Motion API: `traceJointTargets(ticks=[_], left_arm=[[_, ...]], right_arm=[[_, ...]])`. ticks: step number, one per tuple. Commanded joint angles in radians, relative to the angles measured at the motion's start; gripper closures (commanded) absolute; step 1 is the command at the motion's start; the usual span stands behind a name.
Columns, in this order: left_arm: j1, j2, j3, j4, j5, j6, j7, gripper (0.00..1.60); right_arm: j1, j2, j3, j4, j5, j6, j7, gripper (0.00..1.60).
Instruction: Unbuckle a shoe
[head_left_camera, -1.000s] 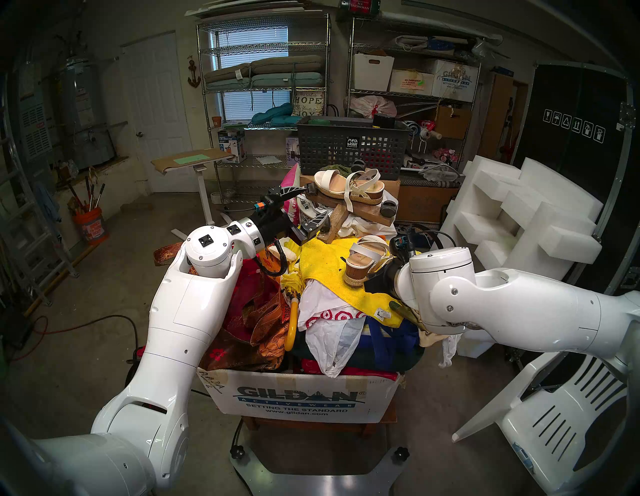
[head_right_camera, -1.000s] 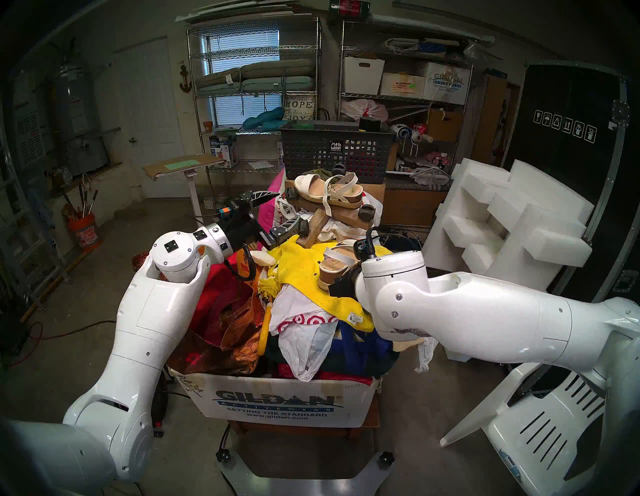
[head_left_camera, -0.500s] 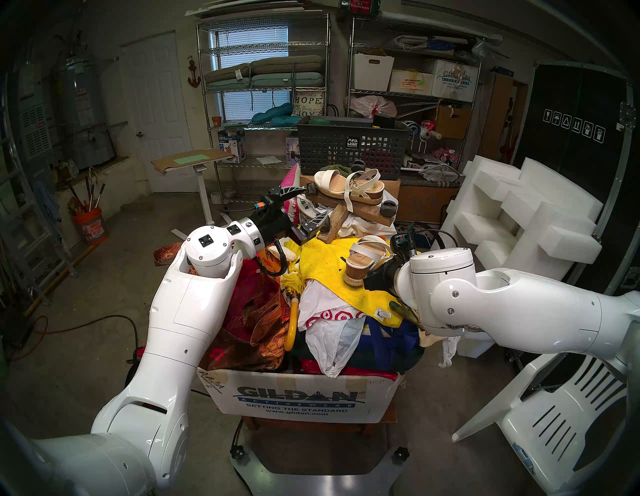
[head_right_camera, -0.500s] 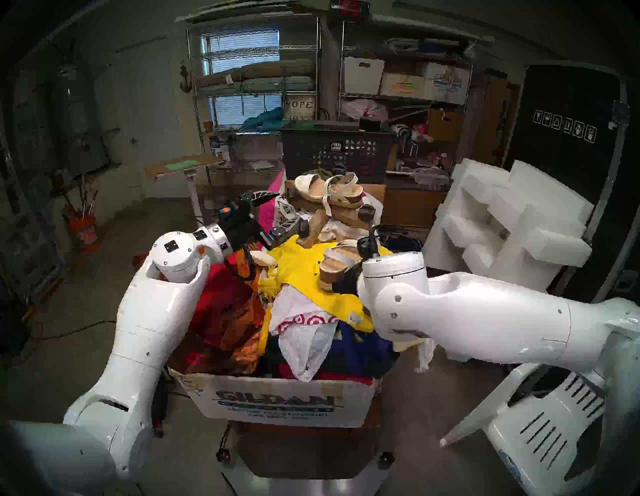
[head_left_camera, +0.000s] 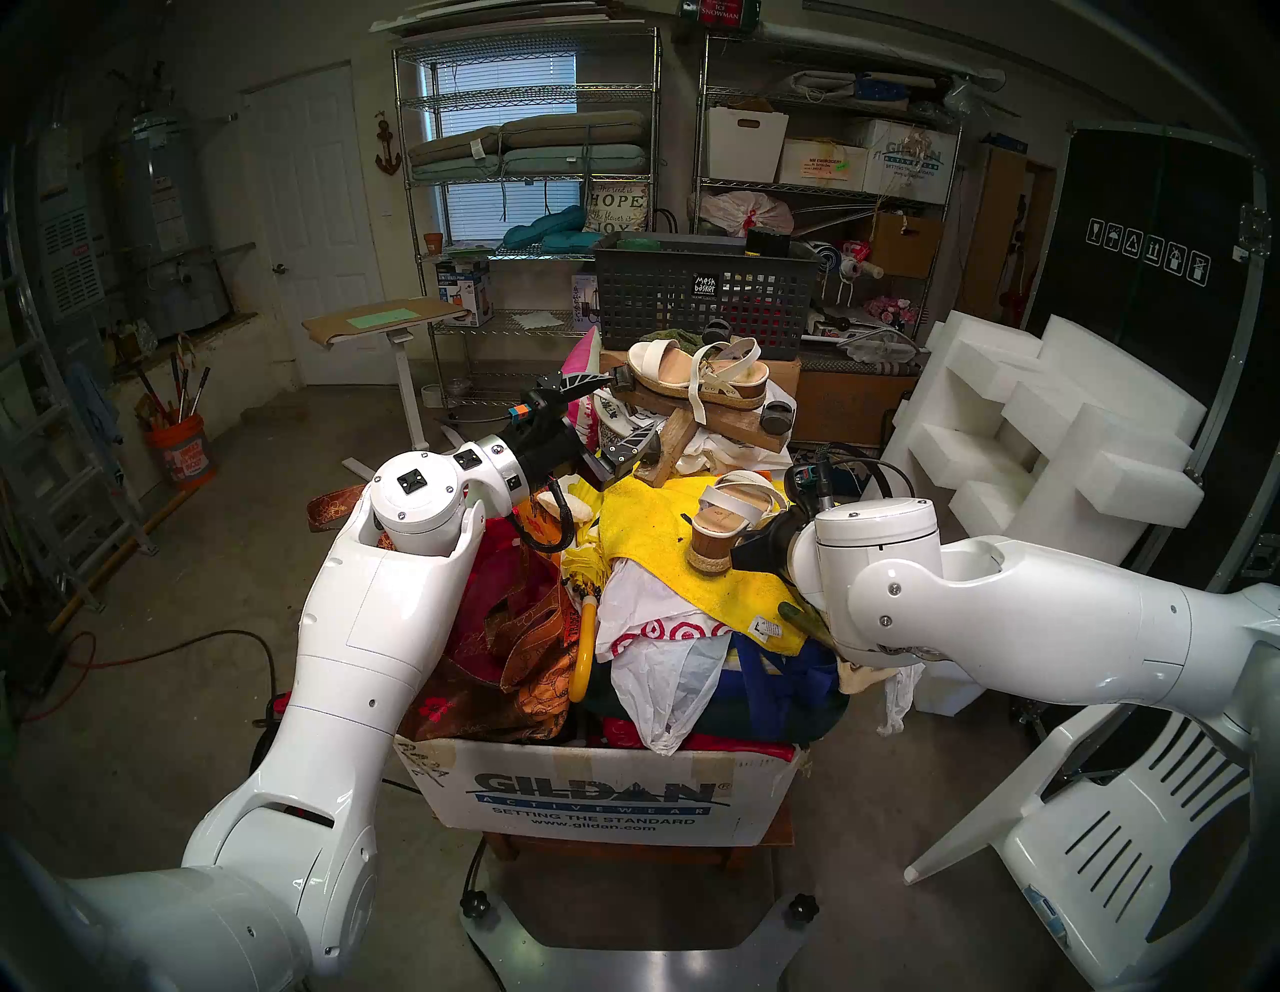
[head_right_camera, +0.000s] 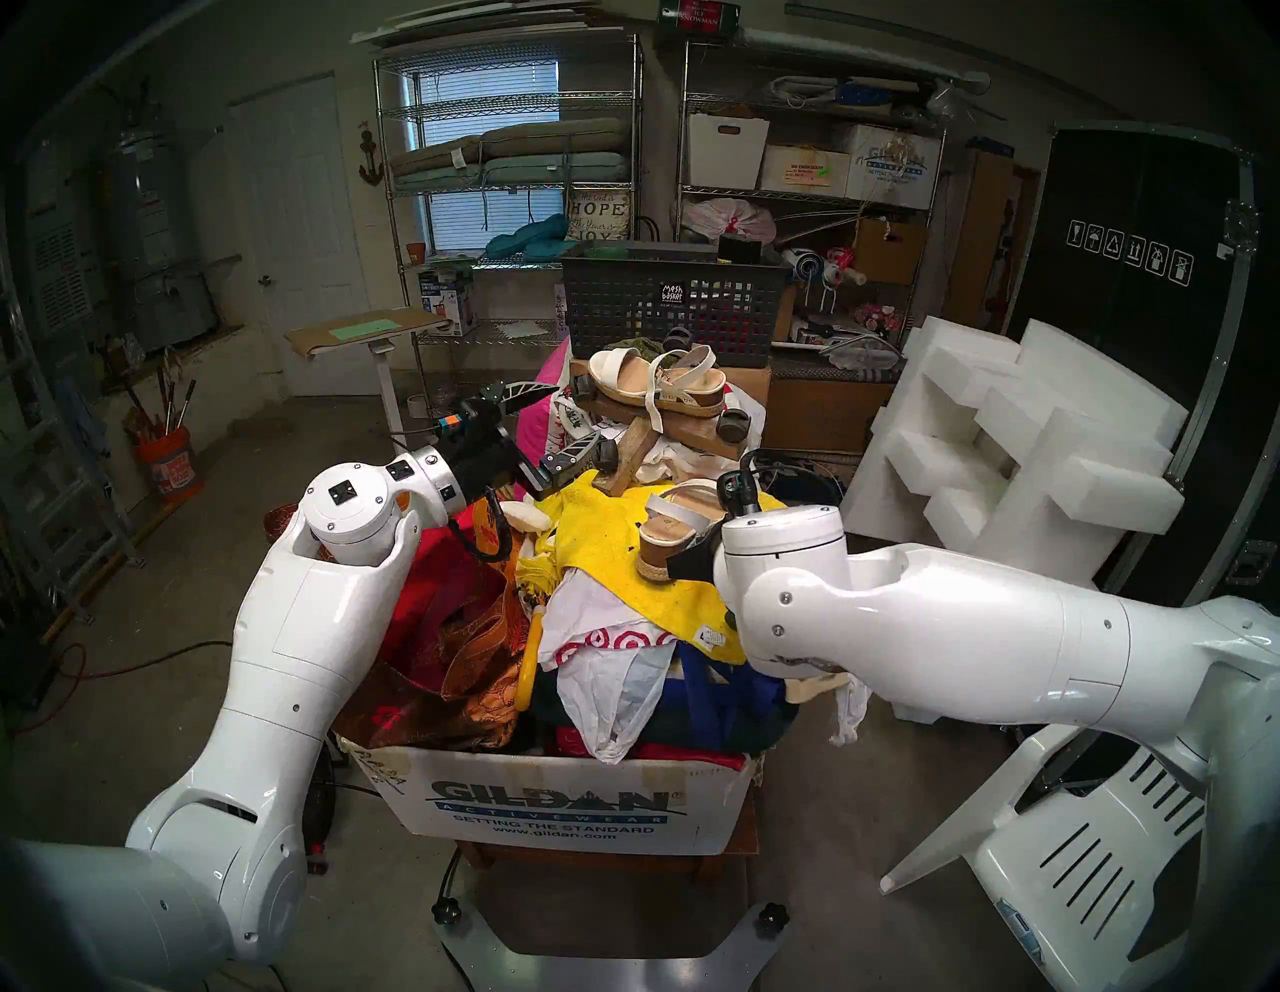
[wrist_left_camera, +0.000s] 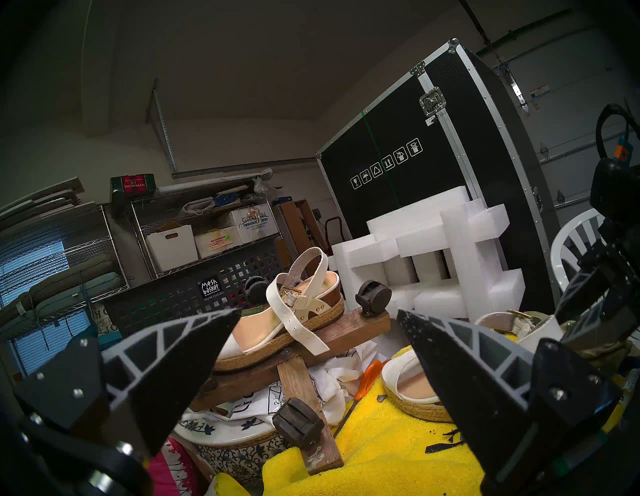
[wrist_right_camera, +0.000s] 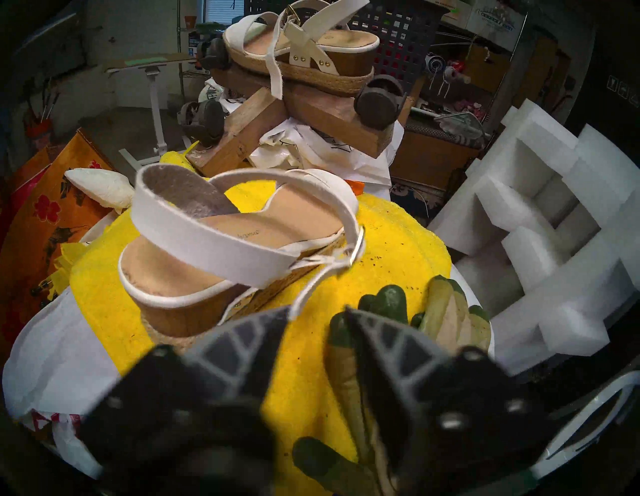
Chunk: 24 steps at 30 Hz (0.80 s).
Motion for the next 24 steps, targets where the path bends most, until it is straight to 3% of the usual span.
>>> traceJointTargets(ticks=[1, 10, 16, 24], left_arm=[[-0.019, 0.000, -0.004, -0.015, -0.005, -0.002, -0.003, 0.00], [-0.019, -0.001, -0.004, -0.015, -0.005, -0.002, -0.003, 0.00], [-0.019, -0.001, -0.004, -0.015, -0.004, -0.002, -0.002, 0.00], [-0.019, -0.001, -0.004, -0.015, -0.004, -0.002, -0.002, 0.00]], right_arm=[[0.012, 0.002, 0.007, -0.024, 0.018, 0.018, -0.034, 1.56], [0.012, -0.002, -0.005, -0.029, -0.016, 0.020, -0.092, 1.60], [0.011, -0.025, -0.028, 0.003, -0.102, 0.008, -0.135, 1.60], [0.020, -0.062, -0.047, 0.062, -0.169, -0.002, -0.059, 1.60]])
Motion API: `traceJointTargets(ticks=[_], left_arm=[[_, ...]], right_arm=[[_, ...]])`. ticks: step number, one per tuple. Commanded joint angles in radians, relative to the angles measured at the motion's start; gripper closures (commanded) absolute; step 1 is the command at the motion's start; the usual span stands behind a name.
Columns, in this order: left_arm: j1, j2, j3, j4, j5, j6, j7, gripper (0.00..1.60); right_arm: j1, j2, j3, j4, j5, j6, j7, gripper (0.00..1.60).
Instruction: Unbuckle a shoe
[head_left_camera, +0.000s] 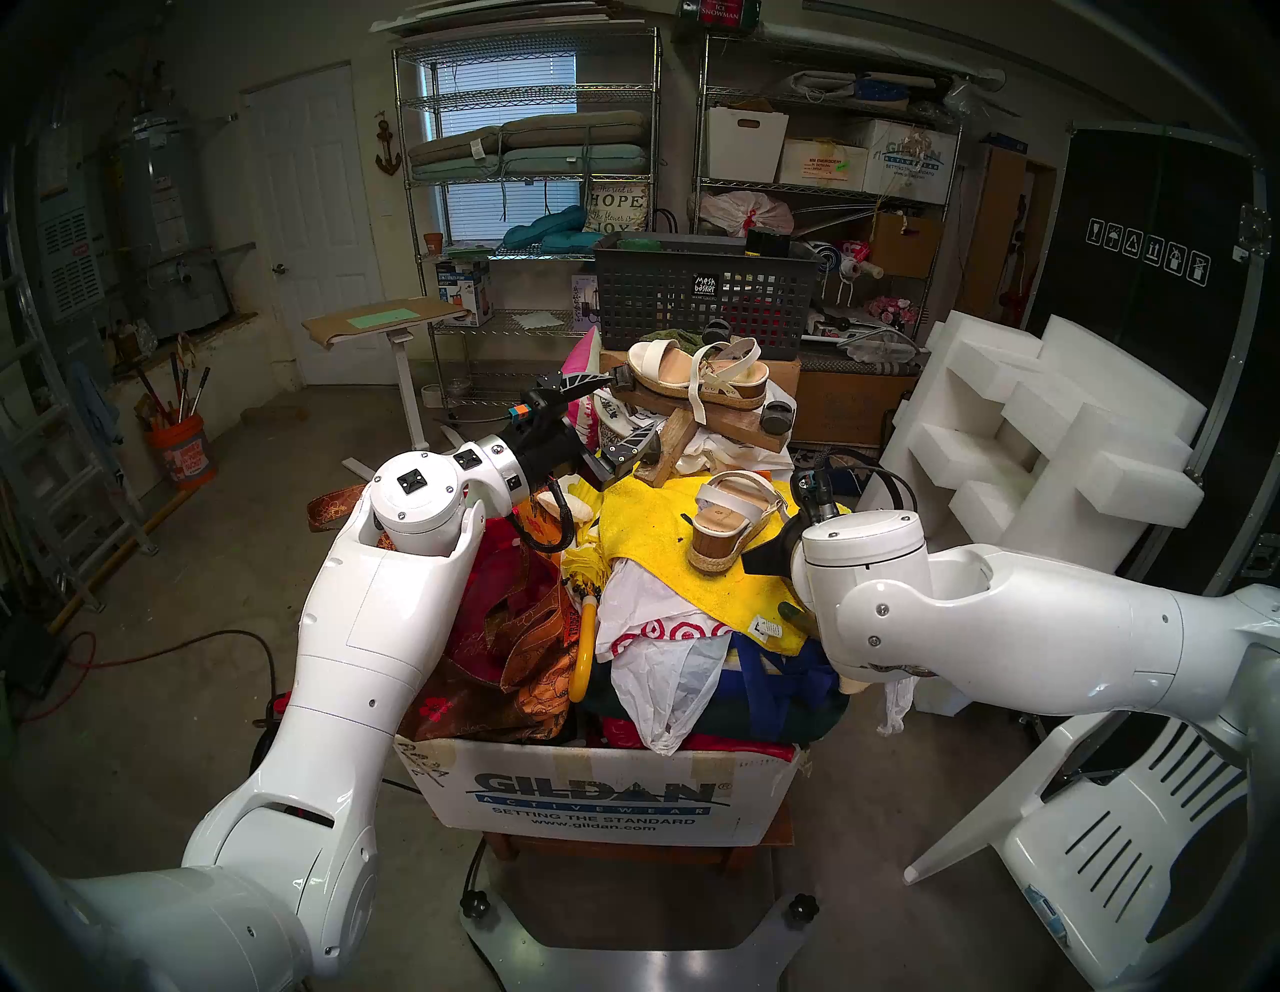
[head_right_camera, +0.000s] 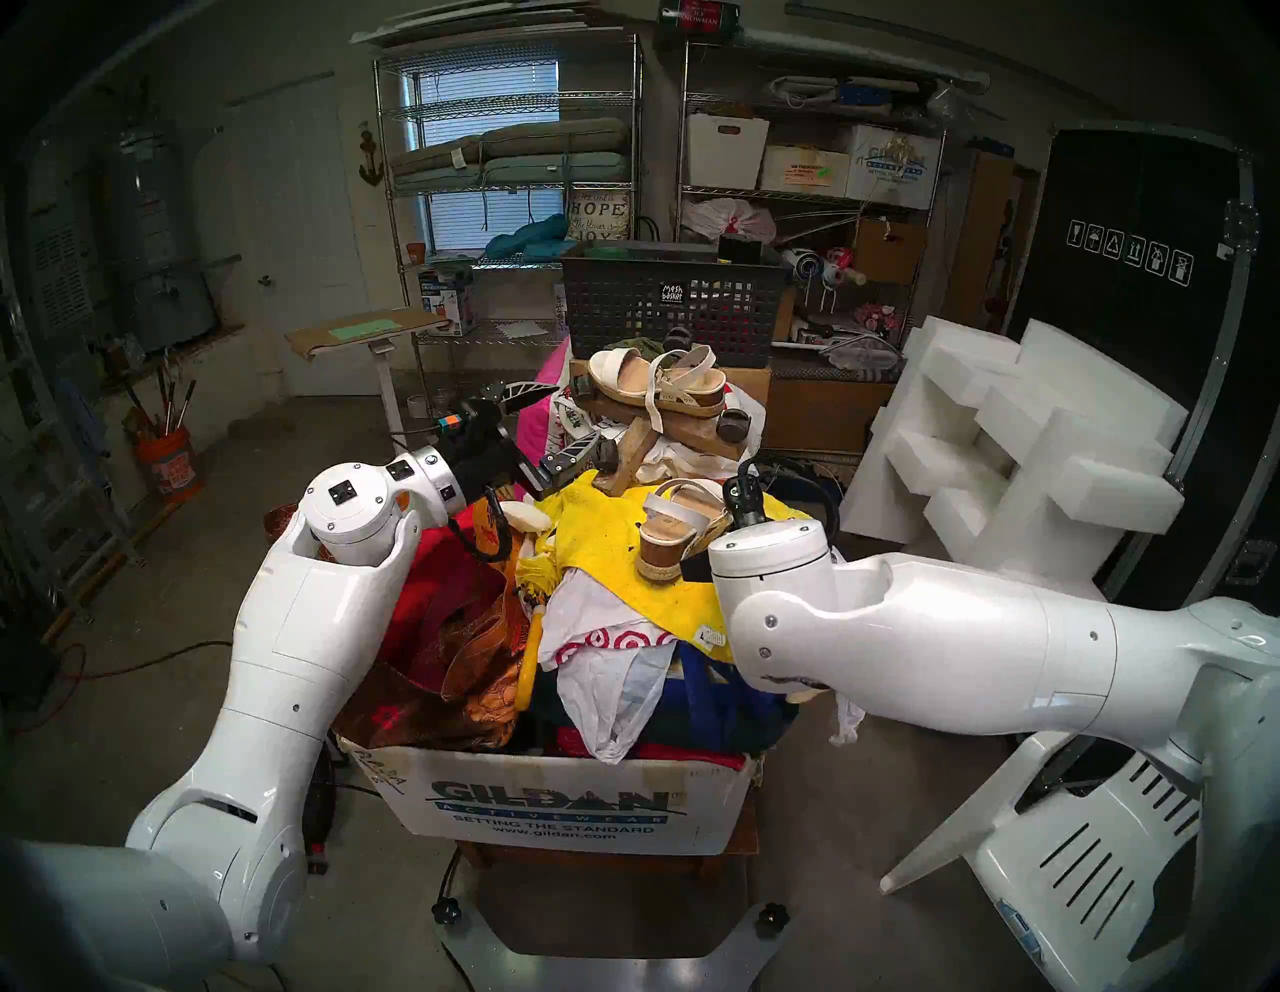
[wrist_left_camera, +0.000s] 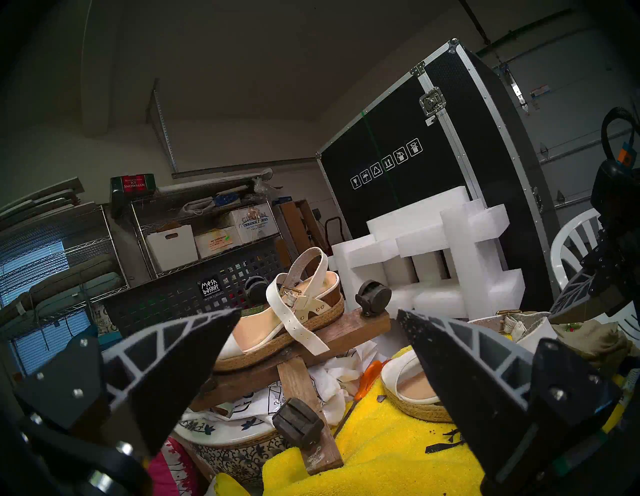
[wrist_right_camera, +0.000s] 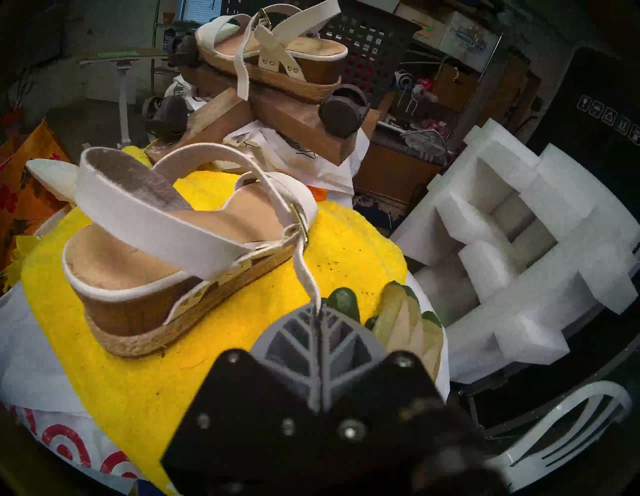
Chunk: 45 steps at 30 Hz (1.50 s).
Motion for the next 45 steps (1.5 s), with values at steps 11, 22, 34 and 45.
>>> traceJointTargets(ticks=[11, 22, 34, 45], left_arm=[[-0.019, -0.001, -0.004, -0.015, -0.004, -0.002, -0.002, 0.00], [-0.019, -0.001, -0.004, -0.015, -0.004, -0.002, -0.003, 0.00], [-0.019, -0.001, -0.004, -0.015, -0.004, -0.002, -0.003, 0.00], [-0.033, -0.016, -0.022, -0.047, -0.034, 0.054, -0.013, 0.00]], right_arm=[[0.041, -0.079, -0.006, 0.064, -0.115, -0.008, 0.123, 1.60], [0.038, -0.087, -0.005, 0.071, -0.124, -0.004, 0.143, 1.60], [0.031, -0.060, -0.006, 0.038, -0.130, -0.007, 0.129, 1.60], [0.029, -0.039, -0.009, 0.027, -0.140, -0.016, 0.148, 1.60]])
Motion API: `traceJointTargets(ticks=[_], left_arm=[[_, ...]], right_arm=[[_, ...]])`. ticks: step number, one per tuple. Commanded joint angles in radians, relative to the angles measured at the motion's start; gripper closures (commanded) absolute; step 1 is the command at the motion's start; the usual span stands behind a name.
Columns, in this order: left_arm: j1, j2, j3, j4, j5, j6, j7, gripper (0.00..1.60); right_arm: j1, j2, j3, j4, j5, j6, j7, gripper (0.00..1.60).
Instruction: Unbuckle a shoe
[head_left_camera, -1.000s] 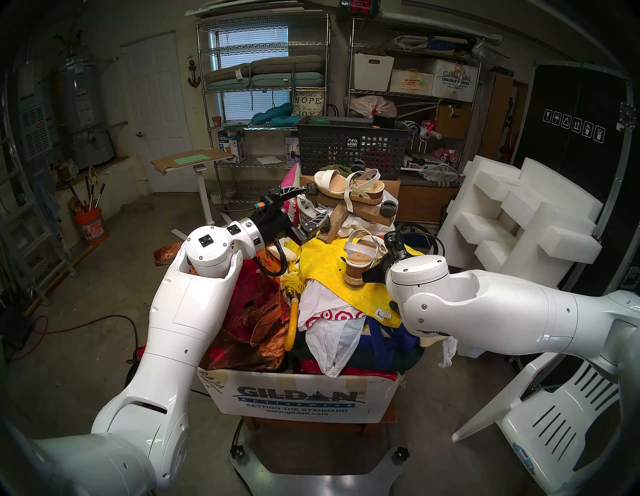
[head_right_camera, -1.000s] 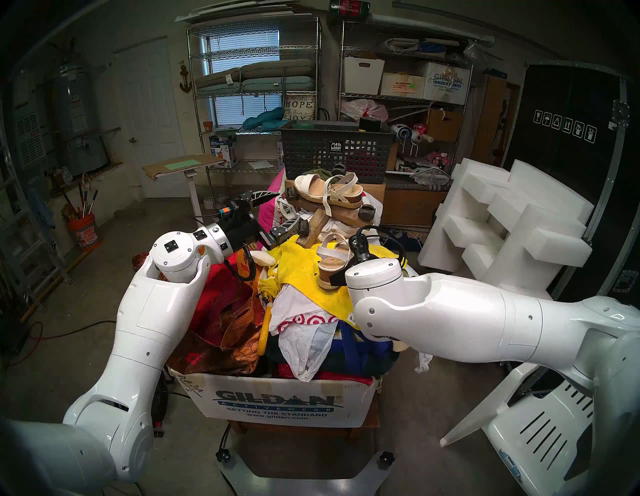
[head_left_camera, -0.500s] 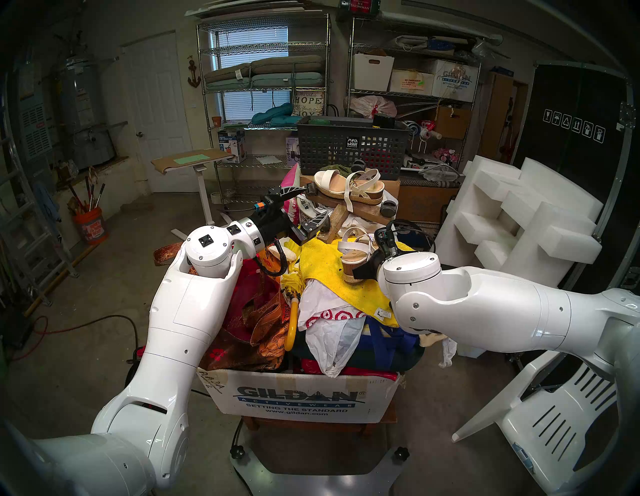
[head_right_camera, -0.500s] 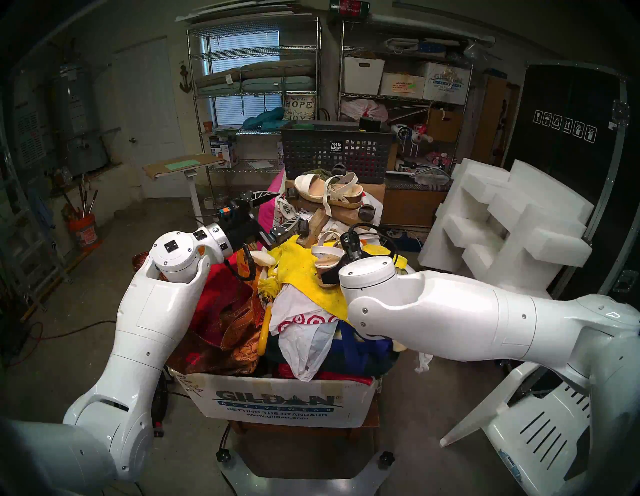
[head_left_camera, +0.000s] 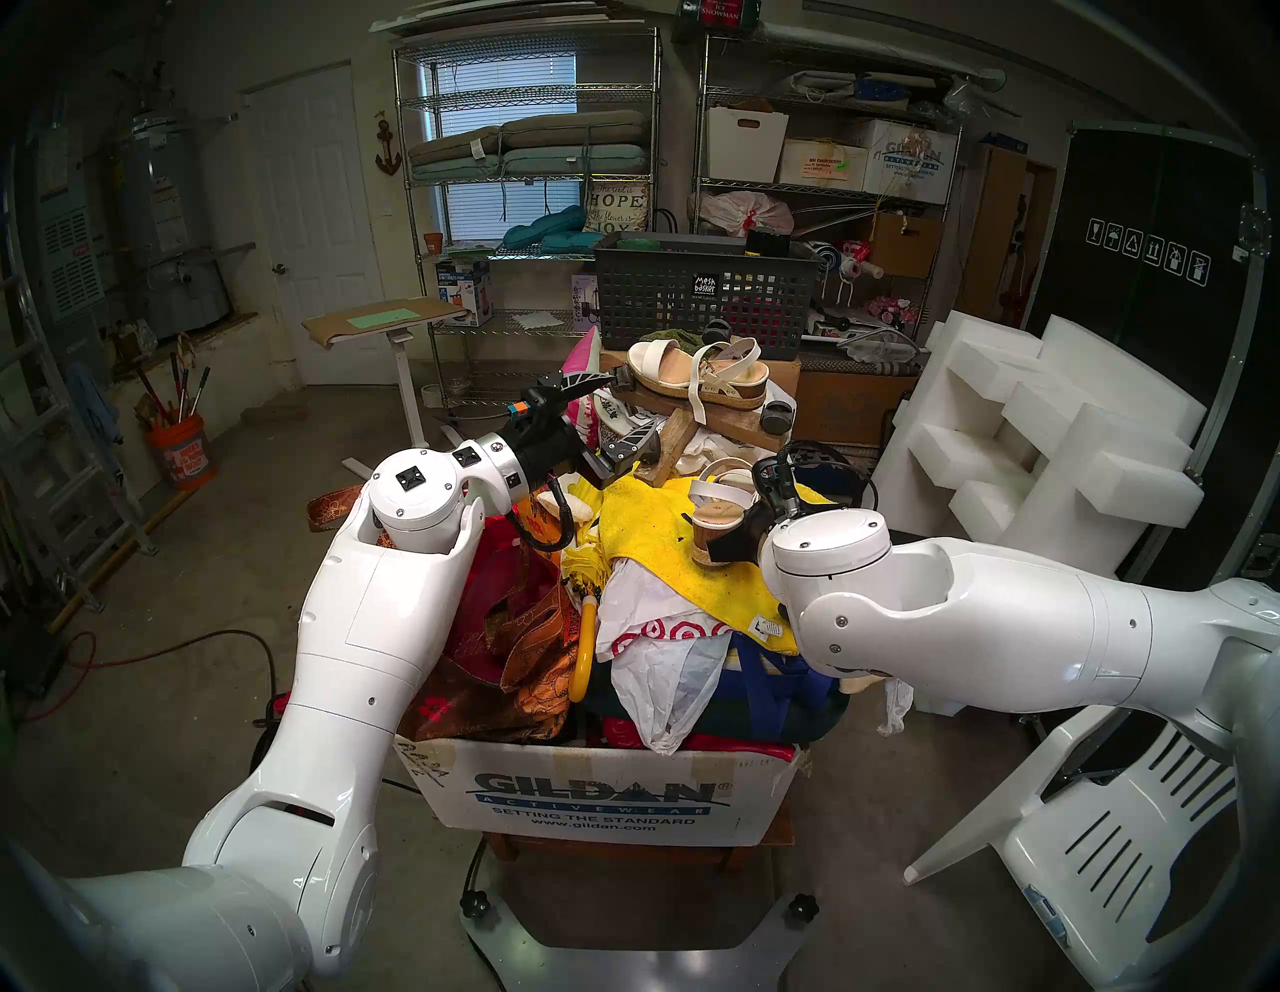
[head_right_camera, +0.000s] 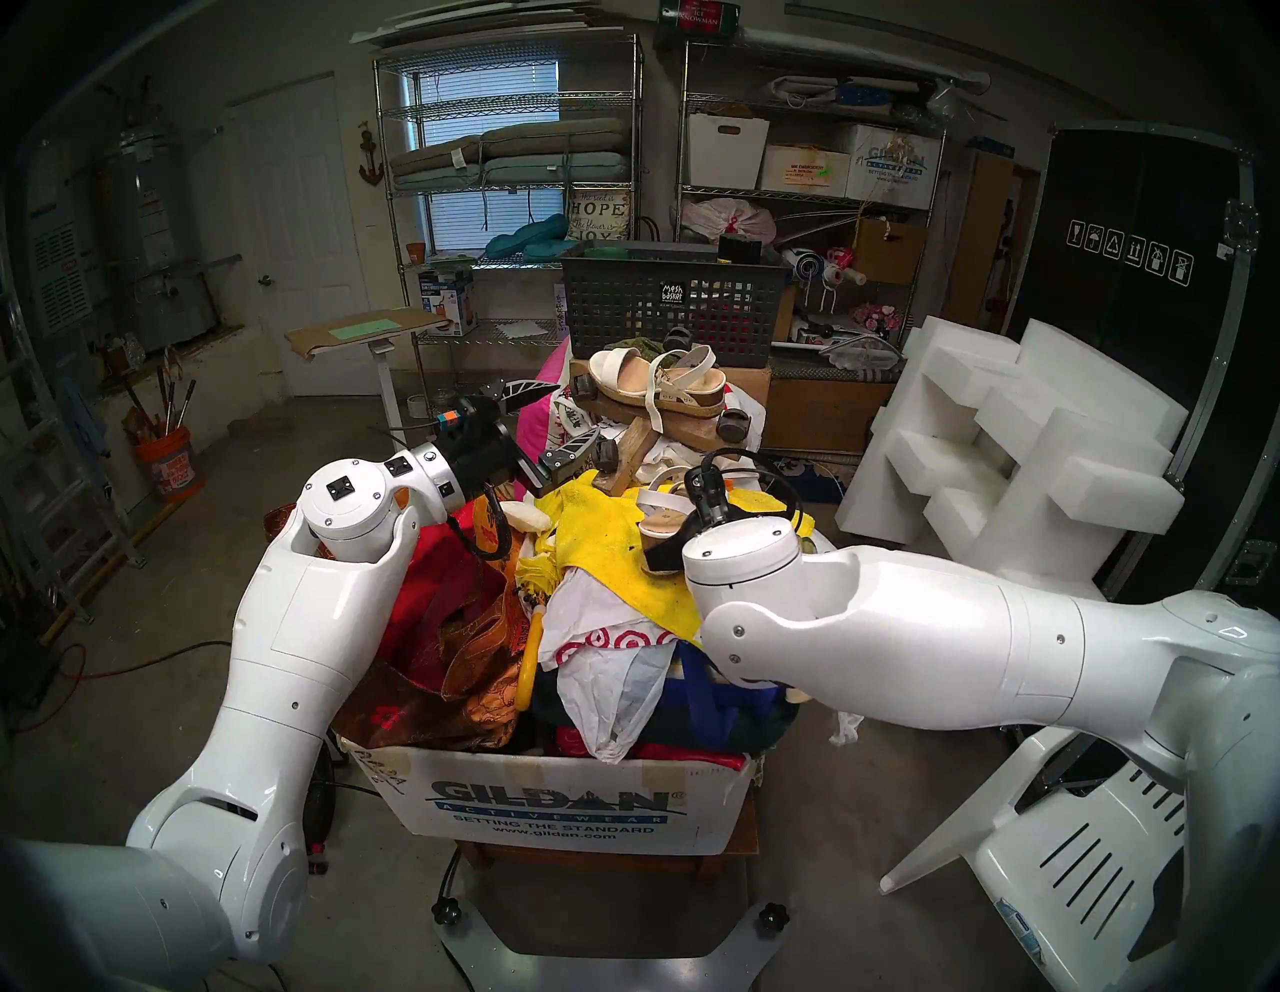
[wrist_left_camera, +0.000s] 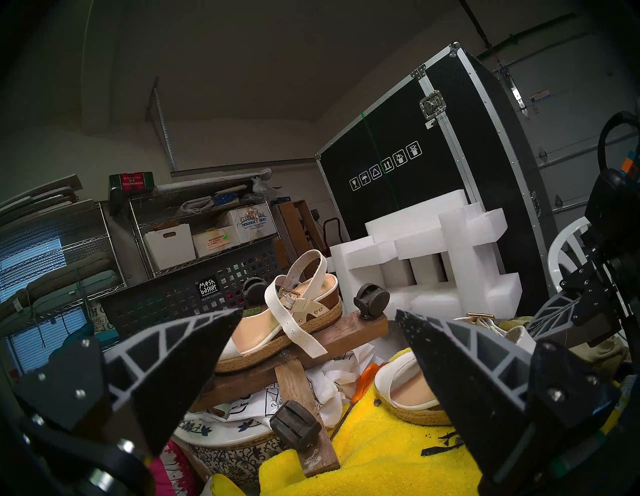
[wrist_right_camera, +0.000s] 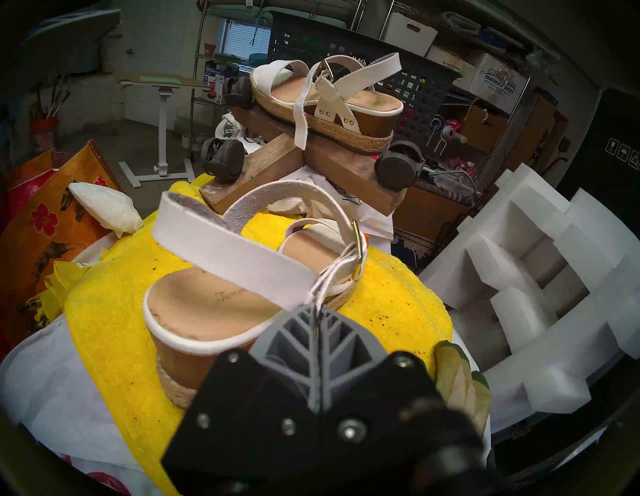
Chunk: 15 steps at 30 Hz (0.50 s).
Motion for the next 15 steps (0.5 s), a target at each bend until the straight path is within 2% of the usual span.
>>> traceJointTargets(ticks=[1, 8, 11, 13, 15], left_arm=[[-0.026, -0.011, -0.012, -0.035, -0.016, 0.020, 0.003, 0.00], [-0.026, -0.014, -0.015, -0.037, -0.014, 0.026, 0.001, 0.00], [-0.015, -0.012, -0.013, -0.035, -0.017, -0.023, -0.014, 0.00], [-0.021, -0.010, -0.007, -0.026, -0.016, -0.029, -0.026, 0.00], [-0.051, -0.014, 0.018, 0.019, -0.010, -0.051, -0.058, 0.00]], right_arm=[[0.015, 0.015, 0.009, -0.007, -0.021, -0.010, 0.017, 1.60], [0.014, 0.021, 0.008, -0.007, -0.030, -0.017, 0.029, 1.60], [0.012, 0.026, 0.007, -0.012, -0.032, -0.017, 0.033, 1.60], [0.011, 0.028, 0.007, -0.013, -0.033, -0.017, 0.034, 1.60], [0.012, 0.029, 0.006, -0.019, -0.036, -0.016, 0.033, 1.60]])
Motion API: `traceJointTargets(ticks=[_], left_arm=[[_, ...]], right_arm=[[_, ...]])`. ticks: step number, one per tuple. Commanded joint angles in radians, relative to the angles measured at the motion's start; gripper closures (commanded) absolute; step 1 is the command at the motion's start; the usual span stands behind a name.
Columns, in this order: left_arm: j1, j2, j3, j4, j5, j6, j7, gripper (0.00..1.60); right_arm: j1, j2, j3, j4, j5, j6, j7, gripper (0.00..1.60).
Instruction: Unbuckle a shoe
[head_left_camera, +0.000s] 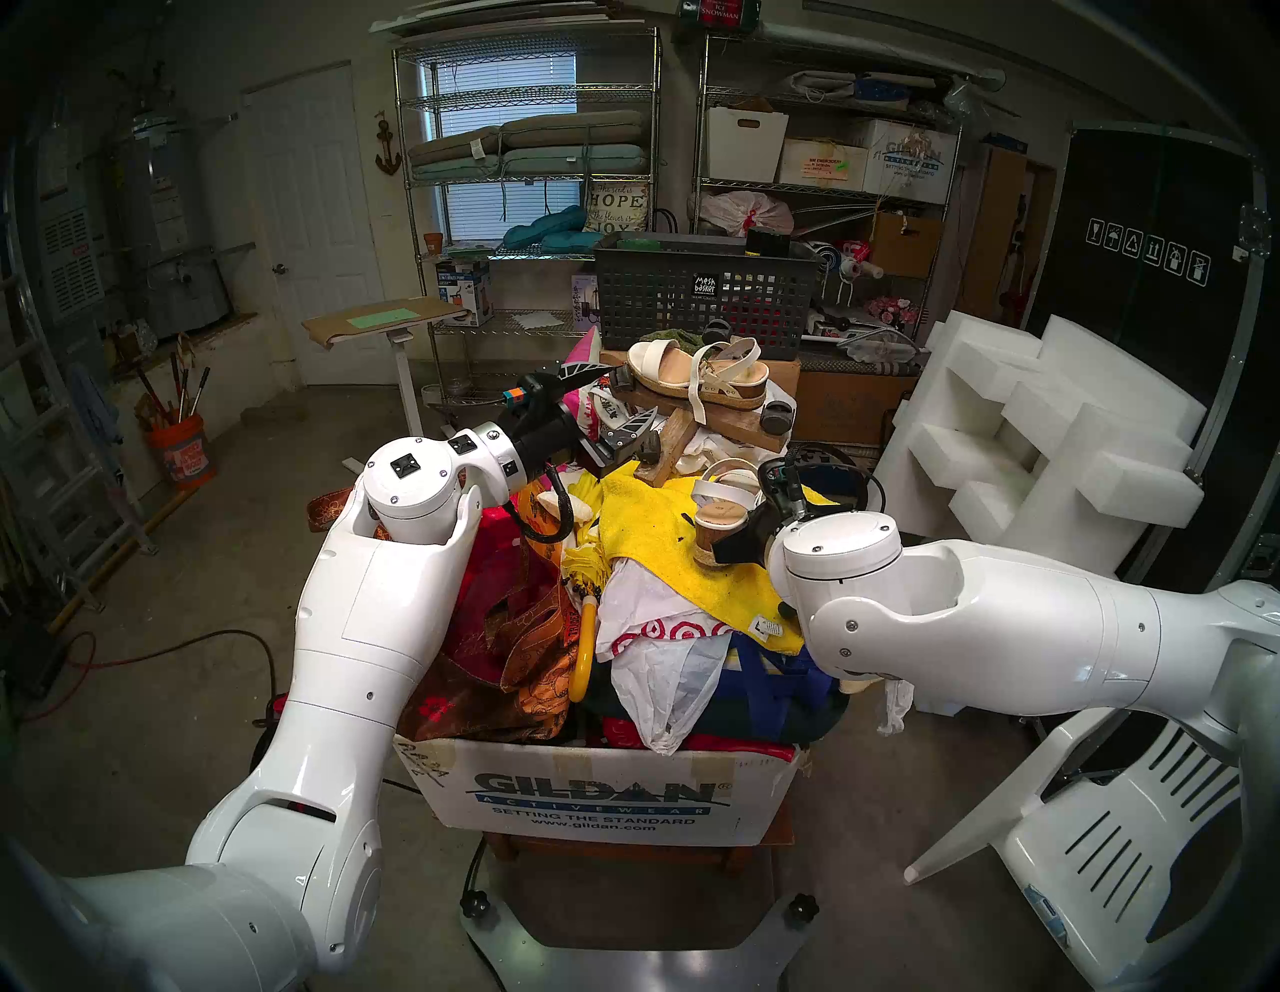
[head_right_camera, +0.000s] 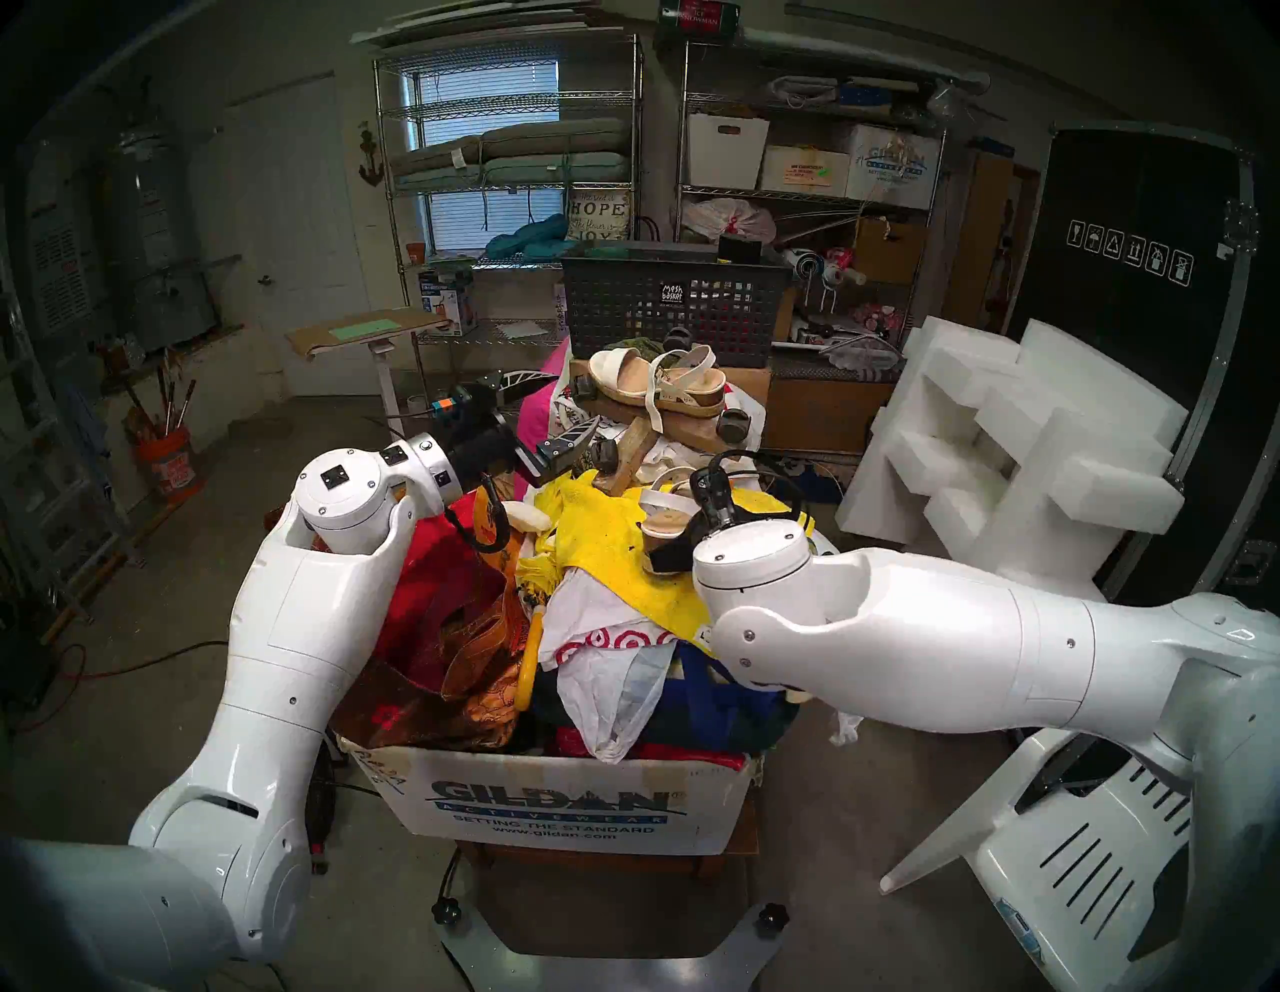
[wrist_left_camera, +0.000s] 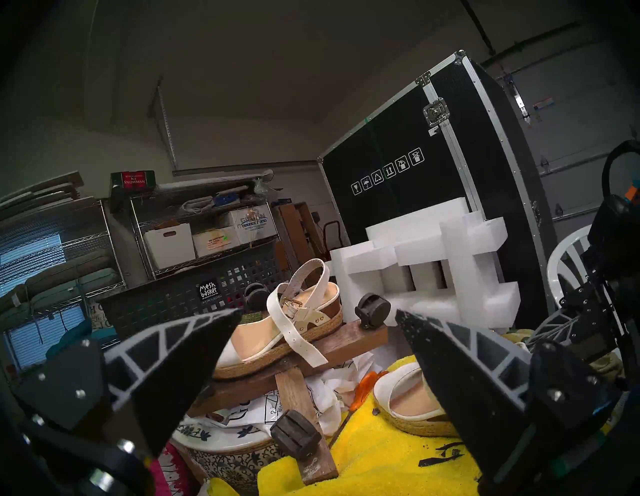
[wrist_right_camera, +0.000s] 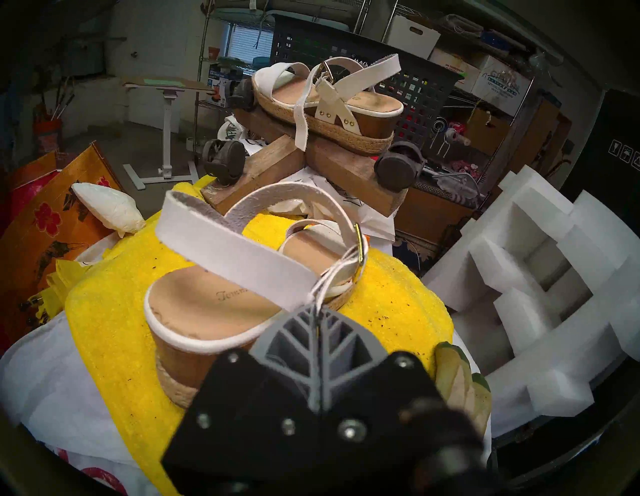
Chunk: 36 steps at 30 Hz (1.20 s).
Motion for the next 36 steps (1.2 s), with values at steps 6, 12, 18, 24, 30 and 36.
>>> traceJointTargets(ticks=[6, 12, 18, 24, 30, 36], left_arm=[[-0.119, -0.024, 0.077, 0.116, 0.026, -0.093, -0.051, 0.00], [-0.167, -0.036, 0.110, 0.174, 0.044, -0.117, -0.081, 0.00], [-0.218, -0.034, 0.150, 0.199, 0.086, -0.146, -0.146, 0.01], [-0.272, -0.053, 0.170, 0.230, 0.130, -0.175, -0.197, 0.00], [-0.326, -0.078, 0.181, 0.269, 0.179, -0.201, -0.215, 0.14], [-0.381, -0.089, 0.220, 0.331, 0.219, -0.258, -0.254, 0.77]], right_arm=[[0.012, 0.007, 0.009, -0.023, -0.015, -0.003, -0.012, 1.60], [0.009, 0.008, 0.007, -0.032, -0.016, -0.004, -0.019, 1.60], [0.007, 0.010, 0.005, -0.042, -0.015, -0.002, -0.027, 1.60], [0.007, 0.010, 0.004, -0.051, -0.015, -0.001, -0.034, 1.60], [0.005, 0.011, 0.003, -0.059, -0.016, -0.002, -0.042, 1.60], [0.004, 0.014, 0.002, -0.067, -0.019, -0.003, -0.050, 1.60]])
